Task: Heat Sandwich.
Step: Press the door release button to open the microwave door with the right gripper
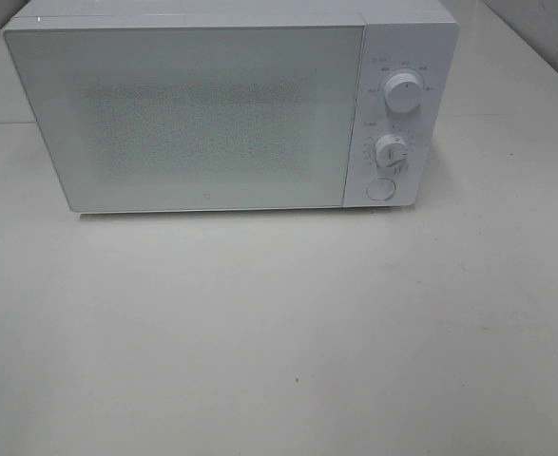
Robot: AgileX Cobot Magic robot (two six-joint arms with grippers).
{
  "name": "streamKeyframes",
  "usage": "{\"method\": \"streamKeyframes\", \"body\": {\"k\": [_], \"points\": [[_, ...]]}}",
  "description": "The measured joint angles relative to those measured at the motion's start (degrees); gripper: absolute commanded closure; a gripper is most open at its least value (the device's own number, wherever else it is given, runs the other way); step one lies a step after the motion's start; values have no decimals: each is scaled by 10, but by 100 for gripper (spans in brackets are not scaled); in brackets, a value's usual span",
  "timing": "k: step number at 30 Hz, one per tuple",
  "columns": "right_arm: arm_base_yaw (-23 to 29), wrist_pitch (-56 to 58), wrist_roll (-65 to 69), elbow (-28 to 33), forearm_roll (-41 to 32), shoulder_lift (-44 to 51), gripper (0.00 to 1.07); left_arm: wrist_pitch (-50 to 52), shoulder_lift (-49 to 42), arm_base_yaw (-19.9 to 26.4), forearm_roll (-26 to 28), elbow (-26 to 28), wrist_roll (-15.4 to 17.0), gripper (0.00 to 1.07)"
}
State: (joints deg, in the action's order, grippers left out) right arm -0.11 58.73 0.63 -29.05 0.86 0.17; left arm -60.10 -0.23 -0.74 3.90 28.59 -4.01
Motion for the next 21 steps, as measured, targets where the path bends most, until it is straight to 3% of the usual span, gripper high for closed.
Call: {"method": "streamKeyframes", "body": {"k": [21], "points": [[0,1,0,0,-1,0,35,0,0,0,0,0,0,7]]}}
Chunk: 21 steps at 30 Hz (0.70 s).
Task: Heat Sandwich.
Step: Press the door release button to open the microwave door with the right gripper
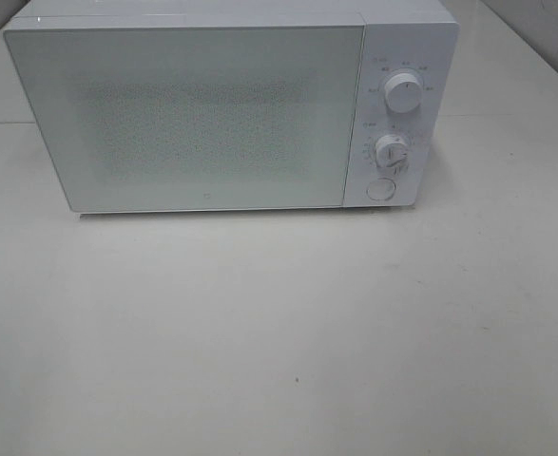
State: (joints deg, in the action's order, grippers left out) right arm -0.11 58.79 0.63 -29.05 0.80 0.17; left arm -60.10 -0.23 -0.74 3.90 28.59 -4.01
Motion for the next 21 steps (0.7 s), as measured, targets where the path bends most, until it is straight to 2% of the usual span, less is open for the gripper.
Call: {"method": "streamKeyframes", "body": {"k": [10,21], "points": [[0,-13,0,-32,-1,-23,35,0,0,0,0,0,0,7],[0,-143,0,-40,-2,-138,35,0,0,0,0,0,0,7]]}}
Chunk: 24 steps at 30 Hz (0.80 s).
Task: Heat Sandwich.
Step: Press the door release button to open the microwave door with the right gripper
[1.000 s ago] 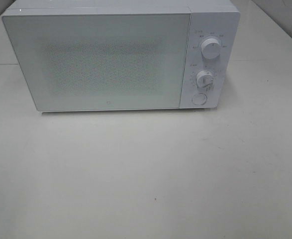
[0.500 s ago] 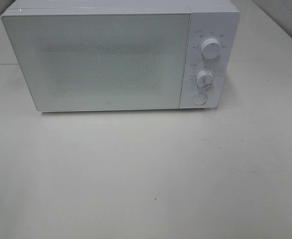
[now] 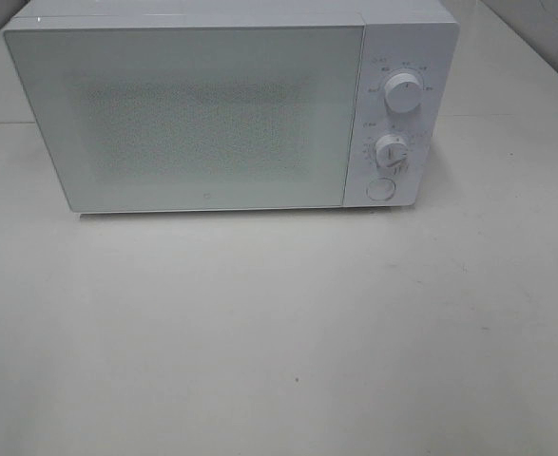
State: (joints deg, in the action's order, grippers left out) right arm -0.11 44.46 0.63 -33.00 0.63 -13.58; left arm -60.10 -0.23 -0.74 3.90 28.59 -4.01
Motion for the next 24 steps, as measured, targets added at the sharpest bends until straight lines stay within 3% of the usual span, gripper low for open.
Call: {"method": "streamKeyframes", "body": {"k": [24], "points": [[0,-332,0,0,0,-314,35,0,0,0,0,0,0,7]]}}
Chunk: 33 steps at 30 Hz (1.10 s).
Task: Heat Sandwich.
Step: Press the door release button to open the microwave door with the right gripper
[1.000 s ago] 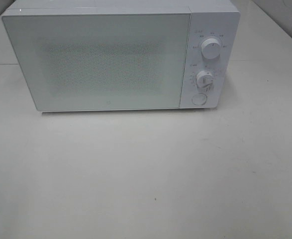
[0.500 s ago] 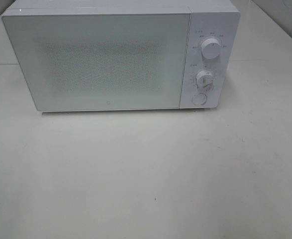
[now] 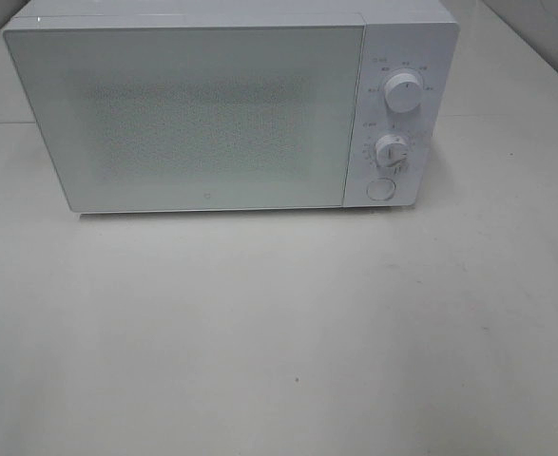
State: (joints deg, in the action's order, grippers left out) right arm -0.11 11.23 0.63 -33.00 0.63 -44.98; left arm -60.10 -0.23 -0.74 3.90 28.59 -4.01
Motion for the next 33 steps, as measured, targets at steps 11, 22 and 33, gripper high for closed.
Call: {"method": "streamKeyframes", "body": {"k": [11,22,33], "points": [[0,-194,14,32,0,-123,35,0,0,0,0,0,0,7],[0,-402,7,139,-18,-197,35,0,0,0,0,0,0,7],[129,-533,-114,175,-181,-294,35,0,0,0,0,0,0,7]]}}
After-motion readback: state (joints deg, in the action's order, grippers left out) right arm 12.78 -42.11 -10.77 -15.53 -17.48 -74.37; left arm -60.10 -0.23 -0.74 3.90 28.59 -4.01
